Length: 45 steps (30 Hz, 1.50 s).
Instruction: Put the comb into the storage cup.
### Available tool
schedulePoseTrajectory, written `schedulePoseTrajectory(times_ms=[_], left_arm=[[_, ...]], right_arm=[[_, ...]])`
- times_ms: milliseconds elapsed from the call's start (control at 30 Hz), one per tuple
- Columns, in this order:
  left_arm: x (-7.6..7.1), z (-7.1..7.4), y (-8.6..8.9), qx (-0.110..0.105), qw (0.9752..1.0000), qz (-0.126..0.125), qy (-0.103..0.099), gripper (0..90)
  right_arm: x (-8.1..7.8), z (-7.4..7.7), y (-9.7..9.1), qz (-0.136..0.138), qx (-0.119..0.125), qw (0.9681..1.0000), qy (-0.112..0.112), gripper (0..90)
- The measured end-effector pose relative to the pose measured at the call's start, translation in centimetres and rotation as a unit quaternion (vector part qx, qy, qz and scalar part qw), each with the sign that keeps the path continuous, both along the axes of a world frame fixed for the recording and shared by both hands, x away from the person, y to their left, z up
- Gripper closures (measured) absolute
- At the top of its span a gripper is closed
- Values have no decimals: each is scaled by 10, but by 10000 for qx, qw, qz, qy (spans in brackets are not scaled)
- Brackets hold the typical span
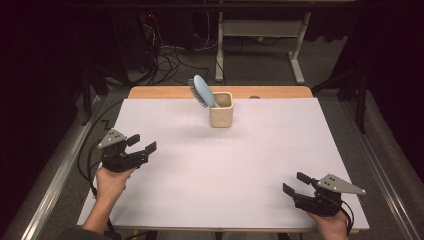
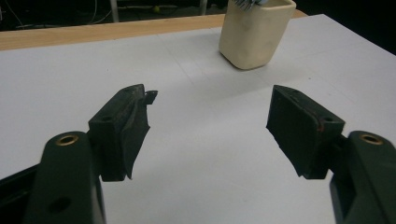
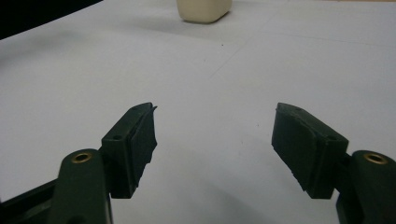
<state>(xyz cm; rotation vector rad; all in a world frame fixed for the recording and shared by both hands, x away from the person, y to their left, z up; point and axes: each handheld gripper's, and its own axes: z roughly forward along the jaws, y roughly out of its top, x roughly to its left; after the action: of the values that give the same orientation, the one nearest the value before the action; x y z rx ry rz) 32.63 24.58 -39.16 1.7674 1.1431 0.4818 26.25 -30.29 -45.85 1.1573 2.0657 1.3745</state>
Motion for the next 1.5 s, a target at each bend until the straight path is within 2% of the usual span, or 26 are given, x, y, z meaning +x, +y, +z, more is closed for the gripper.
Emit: schedulePoseTrajectory(times_ms=[533,1067,1500], left_arm=[[-10,-8,7,65,10000,25,-12,303],[-18,-19,15,-25,9999,109,7,304],[-23,-30,21,-111,9997,167,100,304]], right_arm=[[0,0,0,6,-8,10000,-1,313],[0,0,1,-1,-10,10000,18,313],[0,-1,1,-7,-16,10000,28,313]])
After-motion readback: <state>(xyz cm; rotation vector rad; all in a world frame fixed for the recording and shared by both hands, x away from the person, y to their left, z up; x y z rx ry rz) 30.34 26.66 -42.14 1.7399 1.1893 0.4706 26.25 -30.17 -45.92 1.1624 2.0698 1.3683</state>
